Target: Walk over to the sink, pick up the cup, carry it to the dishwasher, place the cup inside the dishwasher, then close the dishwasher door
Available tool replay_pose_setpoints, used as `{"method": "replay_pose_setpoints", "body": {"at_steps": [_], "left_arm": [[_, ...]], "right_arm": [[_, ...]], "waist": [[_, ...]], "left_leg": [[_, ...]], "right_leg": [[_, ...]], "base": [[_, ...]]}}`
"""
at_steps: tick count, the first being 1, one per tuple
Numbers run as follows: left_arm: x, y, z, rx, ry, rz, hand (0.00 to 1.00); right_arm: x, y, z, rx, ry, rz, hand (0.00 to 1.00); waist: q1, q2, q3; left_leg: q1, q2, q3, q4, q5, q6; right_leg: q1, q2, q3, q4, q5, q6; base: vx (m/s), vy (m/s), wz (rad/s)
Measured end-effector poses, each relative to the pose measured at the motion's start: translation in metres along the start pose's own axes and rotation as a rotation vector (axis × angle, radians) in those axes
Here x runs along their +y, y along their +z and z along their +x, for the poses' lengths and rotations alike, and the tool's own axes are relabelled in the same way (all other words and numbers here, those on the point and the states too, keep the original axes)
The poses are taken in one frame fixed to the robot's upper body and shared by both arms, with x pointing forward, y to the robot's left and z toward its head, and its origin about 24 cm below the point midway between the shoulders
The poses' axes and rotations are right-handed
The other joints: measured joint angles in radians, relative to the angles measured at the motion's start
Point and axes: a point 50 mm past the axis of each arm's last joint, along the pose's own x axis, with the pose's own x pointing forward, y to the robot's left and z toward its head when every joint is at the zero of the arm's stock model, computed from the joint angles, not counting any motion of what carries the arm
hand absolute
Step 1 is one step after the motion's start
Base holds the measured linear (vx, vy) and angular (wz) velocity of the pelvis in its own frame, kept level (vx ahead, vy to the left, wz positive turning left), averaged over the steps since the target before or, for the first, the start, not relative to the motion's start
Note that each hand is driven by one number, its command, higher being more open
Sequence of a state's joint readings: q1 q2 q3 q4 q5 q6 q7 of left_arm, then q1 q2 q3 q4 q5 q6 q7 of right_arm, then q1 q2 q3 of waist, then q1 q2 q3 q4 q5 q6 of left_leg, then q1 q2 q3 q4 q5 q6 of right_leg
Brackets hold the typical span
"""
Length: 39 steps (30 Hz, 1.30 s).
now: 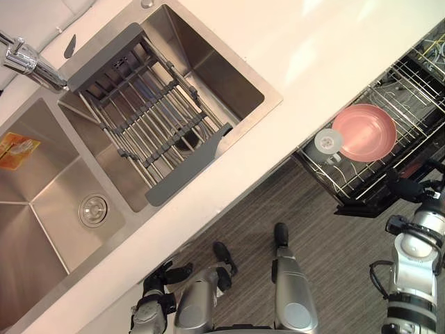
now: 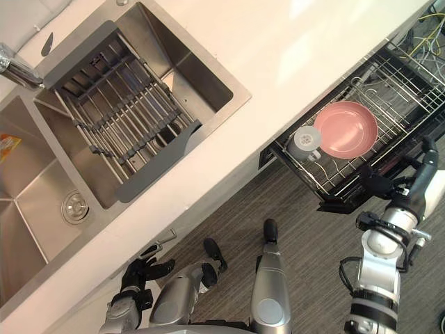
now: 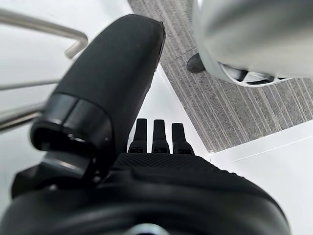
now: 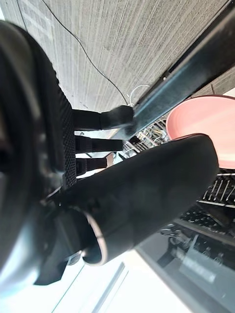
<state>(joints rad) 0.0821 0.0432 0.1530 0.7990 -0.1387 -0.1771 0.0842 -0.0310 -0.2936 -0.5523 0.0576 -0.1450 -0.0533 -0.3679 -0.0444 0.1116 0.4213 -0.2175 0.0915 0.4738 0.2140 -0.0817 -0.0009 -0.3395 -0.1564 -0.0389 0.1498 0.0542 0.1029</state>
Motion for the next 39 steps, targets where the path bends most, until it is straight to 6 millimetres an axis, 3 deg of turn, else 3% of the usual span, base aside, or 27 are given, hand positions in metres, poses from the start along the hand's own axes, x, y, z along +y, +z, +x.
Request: {"method": "replay_pose_setpoints", "body": {"at_steps": [10,16,23,31,39], "left_arm": [[-0.005,0.0,-0.001,0.0,0.004,-0.035,0.9],[-0.003,0.0,-0.001,0.001,0.014,-0.042,0.9],[-0.004,0.004,0.001,-0.009,0.011,-0.044,0.9],[0.002,0.011,0.004,-0.029,0.018,-0.03,0.9],[0.013,0.02,0.007,-0.057,0.027,-0.003,0.9]], "right_arm": [[-0.033,-0.015,-0.028,0.081,-0.158,0.171,0.9],[-0.037,-0.027,-0.034,0.156,-0.207,0.281,0.9],[-0.025,-0.05,-0.035,0.288,-0.183,0.46,0.9],[0.006,-0.047,-0.016,0.318,-0.07,0.659,0.9],[0.013,-0.046,-0.012,0.328,-0.075,0.798,0.9]], "waist": [[0.019,-0.003,0.0],[0.031,-0.014,0.001],[0.053,-0.033,0.0],[0.061,-0.043,0.006],[0.058,-0.059,0.012]], "left_leg": [[0.004,0.029,-0.018,0.048,-0.03,-0.008],[0.008,0.04,-0.022,0.065,-0.041,-0.015],[-0.004,0.051,-0.02,0.085,-0.051,-0.022],[-0.021,0.059,-0.032,0.097,-0.052,-0.025],[-0.036,0.046,-0.057,0.08,-0.038,-0.028]], "right_leg": [[0.029,0.01,-0.029,0.023,-0.025,-0.007],[0.025,0.012,-0.034,0.057,-0.051,-0.01],[-0.01,0.014,-0.03,0.116,-0.087,-0.016],[-0.03,0.015,-0.038,0.154,-0.106,-0.023],[-0.044,0.003,-0.058,0.169,-0.117,-0.025]], "base": [[0.0,-0.008,0.04],[0.0,-0.004,0.01],[0.01,-0.008,0.0],[-0.01,-0.015,0.03],[0.0,-0.018,0.09]]}}
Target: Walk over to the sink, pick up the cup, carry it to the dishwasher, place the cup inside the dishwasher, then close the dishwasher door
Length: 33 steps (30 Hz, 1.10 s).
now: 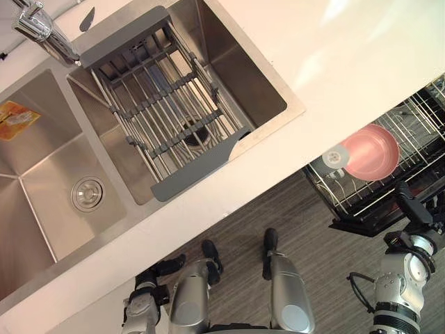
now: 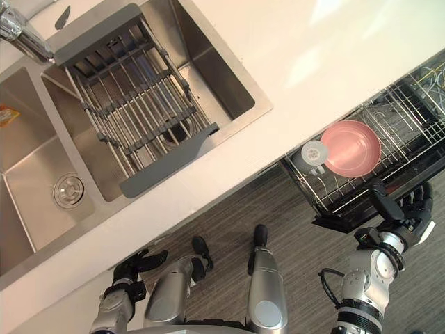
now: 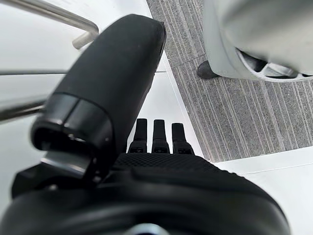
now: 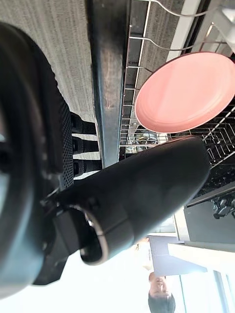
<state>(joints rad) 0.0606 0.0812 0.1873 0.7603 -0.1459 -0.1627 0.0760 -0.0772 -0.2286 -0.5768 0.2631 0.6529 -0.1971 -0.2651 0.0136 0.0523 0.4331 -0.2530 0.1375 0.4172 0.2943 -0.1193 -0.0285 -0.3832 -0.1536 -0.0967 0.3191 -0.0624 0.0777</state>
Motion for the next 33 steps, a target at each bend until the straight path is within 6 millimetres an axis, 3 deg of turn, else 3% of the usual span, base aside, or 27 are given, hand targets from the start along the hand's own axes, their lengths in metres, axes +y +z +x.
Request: {"method": "replay_pose_setpoints", "body": {"at_steps": [6,12,19,28,33], "left_arm": [[0.007,0.005,0.002,-0.017,-0.002,0.024,0.9],[0.016,0.013,0.005,-0.042,0.013,0.053,0.9],[0.016,0.018,0.007,-0.057,0.013,0.054,0.9],[0.018,0.023,0.009,-0.069,0.019,0.054,0.9],[0.023,0.019,0.011,-0.043,0.038,0.052,0.9]], "right_arm": [[0.025,-0.004,0.002,0.023,0.045,0.22,0.9],[0.072,-0.009,0.001,0.078,0.181,0.394,0.9],[0.126,-0.01,0.0,0.099,0.36,0.467,0.9],[0.128,-0.018,0.006,0.101,0.383,0.404,0.9],[0.113,-0.021,0.012,0.096,0.439,0.095,0.9]], "waist": [[-0.004,0.0,0.0],[-0.004,0.002,-0.001],[0.012,0.008,-0.003],[0.016,0.011,-0.003],[0.011,0.011,-0.015]], "left_leg": [[0.0,-0.015,-0.029,-0.039,0.038,0.0],[-0.015,-0.023,-0.072,-0.083,0.086,-0.004],[-0.031,-0.029,-0.12,-0.104,0.114,-0.004],[-0.044,-0.05,-0.173,-0.115,0.134,0.004],[-0.029,-0.053,-0.22,-0.128,0.137,-0.007]], "right_leg": [[0.0,-0.009,-0.026,0.0,0.001,-0.001],[0.006,-0.005,-0.067,-0.031,0.02,-0.015],[0.016,-0.003,-0.106,-0.05,0.029,-0.022],[0.038,-0.013,-0.14,-0.085,0.056,-0.021],[0.09,0.005,-0.16,-0.161,0.086,-0.02]], "base": [[-0.01,-0.033,0.14],[-0.03,-0.033,0.19],[0.0,-0.015,0.16],[-0.03,0.027,0.12],[-0.01,0.014,0.04]]}}
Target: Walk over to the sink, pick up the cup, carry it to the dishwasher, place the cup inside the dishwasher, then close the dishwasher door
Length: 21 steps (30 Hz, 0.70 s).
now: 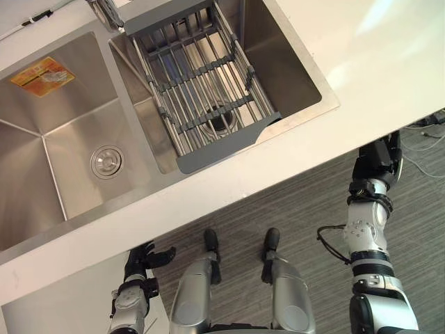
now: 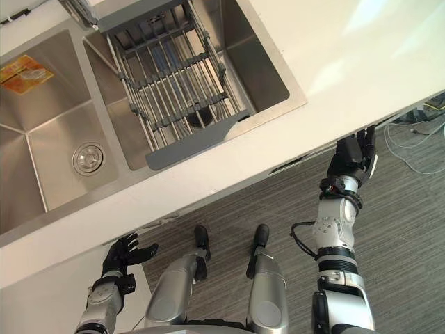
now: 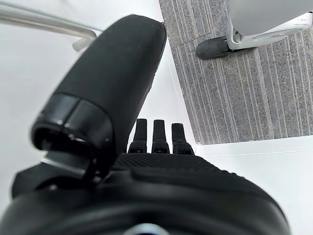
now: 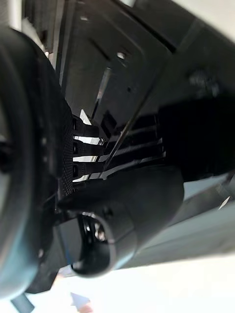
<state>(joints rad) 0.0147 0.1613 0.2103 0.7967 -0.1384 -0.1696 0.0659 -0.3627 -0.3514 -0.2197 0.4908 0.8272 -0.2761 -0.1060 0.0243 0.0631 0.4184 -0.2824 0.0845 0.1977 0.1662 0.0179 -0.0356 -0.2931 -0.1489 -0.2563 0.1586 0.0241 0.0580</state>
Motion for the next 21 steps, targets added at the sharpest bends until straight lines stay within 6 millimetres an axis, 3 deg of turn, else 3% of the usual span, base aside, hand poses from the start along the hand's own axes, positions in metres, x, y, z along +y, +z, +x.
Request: {"method": "replay_pose_setpoints", "body": {"at_steps": [2,5,7,10,17,21], "left_arm": [[0.003,-0.003,-0.001,0.017,0.006,0.007,0.9],[0.013,-0.016,-0.004,0.08,0.028,0.028,0.9],[0.018,-0.024,-0.009,0.106,0.033,0.037,0.9],[0.021,-0.033,-0.014,0.133,0.03,0.052,0.9],[0.034,-0.058,-0.032,0.22,0.045,0.07,0.9],[0.037,-0.065,-0.036,0.249,0.04,0.085,0.9]], "right_arm": [[-0.015,-0.009,-0.01,0.046,-0.01,-0.105,0.9],[-0.05,-0.041,-0.039,0.25,-0.033,-0.313,0.9],[-0.078,-0.072,-0.076,0.444,-0.048,-0.449,0.9],[-0.107,-0.097,-0.123,0.643,-0.082,-0.576,0.9],[-0.141,-0.103,-0.171,0.797,-0.119,-0.752,0.9],[-0.152,-0.104,-0.183,0.845,-0.158,-0.761,0.9]], "waist": [[-0.003,-0.006,-0.019],[-0.003,-0.029,-0.089],[0.002,-0.049,-0.127],[0.003,-0.064,-0.151],[-0.012,-0.094,-0.238],[-0.011,-0.1,-0.269]], "left_leg": [[0.022,0.001,-0.015,-0.01,0.004,0.0],[0.062,0.001,-0.041,-0.036,0.004,-0.004],[0.094,-0.004,-0.056,-0.056,0.004,-0.006],[0.138,-0.016,-0.07,-0.08,0.004,-0.006],[0.21,-0.036,-0.07,-0.13,0.007,-0.002],[0.235,-0.038,-0.069,-0.145,0.008,-0.002]], "right_leg": [[0.034,0.006,-0.018,-0.014,0.001,-0.001],[0.092,0.013,-0.047,-0.046,-0.006,0.003],[0.132,0.013,-0.069,-0.063,-0.016,0.006],[0.183,0.006,-0.086,-0.078,-0.023,0.015],[0.245,-0.009,-0.092,-0.102,-0.03,0.029],[0.266,-0.008,-0.093,-0.112,-0.029,0.031]], "base": [[0.07,-0.013,0.22],[0.12,-0.016,0.23],[0.14,0.003,0.24],[0.08,0.026,0.17],[0.03,0.028,0.02],[0.0,0.0,0.0]]}}
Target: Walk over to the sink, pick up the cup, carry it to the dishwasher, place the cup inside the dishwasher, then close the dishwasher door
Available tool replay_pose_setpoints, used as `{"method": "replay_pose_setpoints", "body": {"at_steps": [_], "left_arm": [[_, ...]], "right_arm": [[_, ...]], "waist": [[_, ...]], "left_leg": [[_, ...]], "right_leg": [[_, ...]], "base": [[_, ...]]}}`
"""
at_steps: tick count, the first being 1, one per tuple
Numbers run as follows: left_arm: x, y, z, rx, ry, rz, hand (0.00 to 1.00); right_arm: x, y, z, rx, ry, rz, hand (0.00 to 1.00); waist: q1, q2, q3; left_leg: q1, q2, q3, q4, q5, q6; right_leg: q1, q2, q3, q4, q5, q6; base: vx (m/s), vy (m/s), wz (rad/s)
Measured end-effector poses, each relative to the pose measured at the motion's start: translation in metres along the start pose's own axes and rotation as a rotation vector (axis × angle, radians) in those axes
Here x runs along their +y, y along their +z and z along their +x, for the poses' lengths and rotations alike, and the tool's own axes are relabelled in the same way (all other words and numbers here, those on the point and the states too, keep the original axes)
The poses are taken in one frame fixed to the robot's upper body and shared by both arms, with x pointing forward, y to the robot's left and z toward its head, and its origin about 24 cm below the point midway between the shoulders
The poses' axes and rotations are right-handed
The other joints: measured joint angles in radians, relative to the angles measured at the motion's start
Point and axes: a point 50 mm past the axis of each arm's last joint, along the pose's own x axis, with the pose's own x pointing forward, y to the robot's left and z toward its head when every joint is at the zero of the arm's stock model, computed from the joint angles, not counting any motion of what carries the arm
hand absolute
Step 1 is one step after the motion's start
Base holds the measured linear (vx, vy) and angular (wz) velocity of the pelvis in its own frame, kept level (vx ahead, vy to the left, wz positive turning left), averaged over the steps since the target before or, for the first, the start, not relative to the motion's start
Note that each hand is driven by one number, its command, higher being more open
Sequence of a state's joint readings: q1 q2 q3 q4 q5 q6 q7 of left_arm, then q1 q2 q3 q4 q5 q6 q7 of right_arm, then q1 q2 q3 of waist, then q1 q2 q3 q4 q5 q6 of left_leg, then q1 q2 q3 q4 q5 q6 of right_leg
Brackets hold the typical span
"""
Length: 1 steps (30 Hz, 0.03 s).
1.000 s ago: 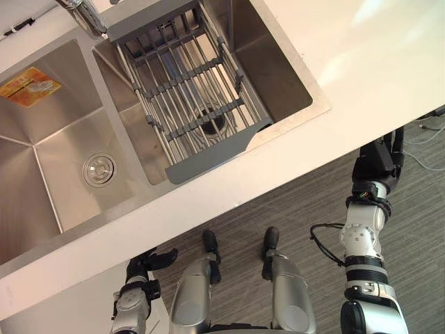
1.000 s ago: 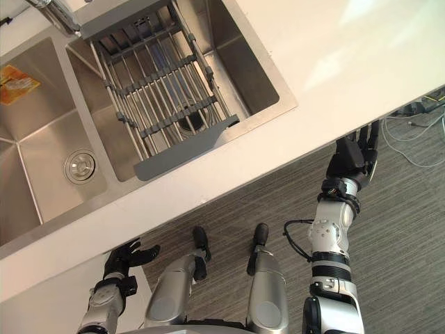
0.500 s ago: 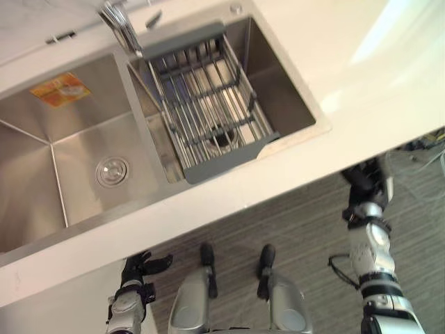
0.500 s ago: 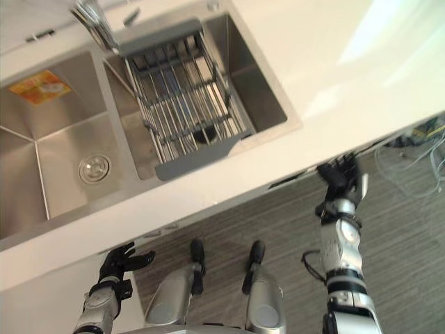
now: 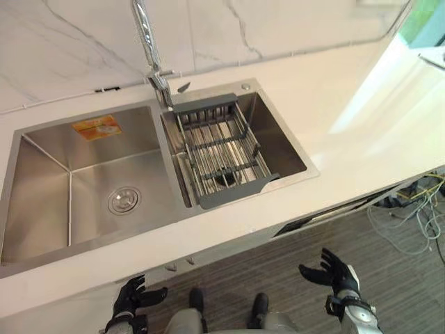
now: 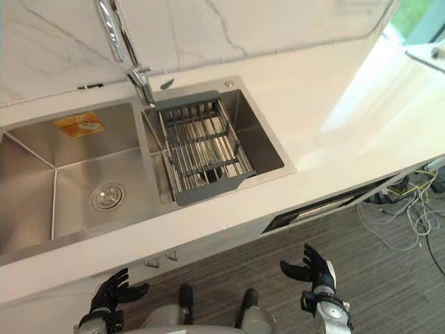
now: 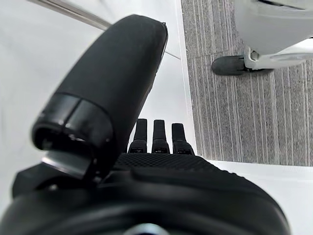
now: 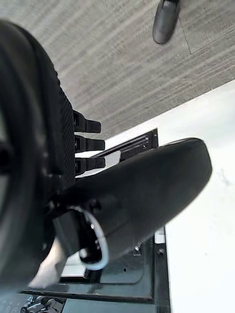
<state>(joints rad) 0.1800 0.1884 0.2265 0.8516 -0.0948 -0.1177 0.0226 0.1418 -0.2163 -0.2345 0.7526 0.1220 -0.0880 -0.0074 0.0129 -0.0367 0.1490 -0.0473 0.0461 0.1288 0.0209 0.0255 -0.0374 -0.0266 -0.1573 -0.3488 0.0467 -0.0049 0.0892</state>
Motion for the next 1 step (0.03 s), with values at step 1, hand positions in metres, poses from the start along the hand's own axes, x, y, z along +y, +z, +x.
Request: {"method": "replay_pose_setpoints", "body": {"at_steps": [1], "left_arm": [[0.0009,-0.0033,-0.0003,0.015,0.0,-0.003,0.9]], "right_arm": [[-0.0011,-0.0046,-0.001,0.018,0.001,-0.006,0.9]], "waist": [[0.0,0.001,-0.002]], "left_leg": [[0.015,-0.001,0.002,-0.006,0.001,-0.001]], "right_leg": [[0.011,0.0,0.001,-0.001,0.0,0.001]], "base": [[0.0,0.0,0.0]]}}
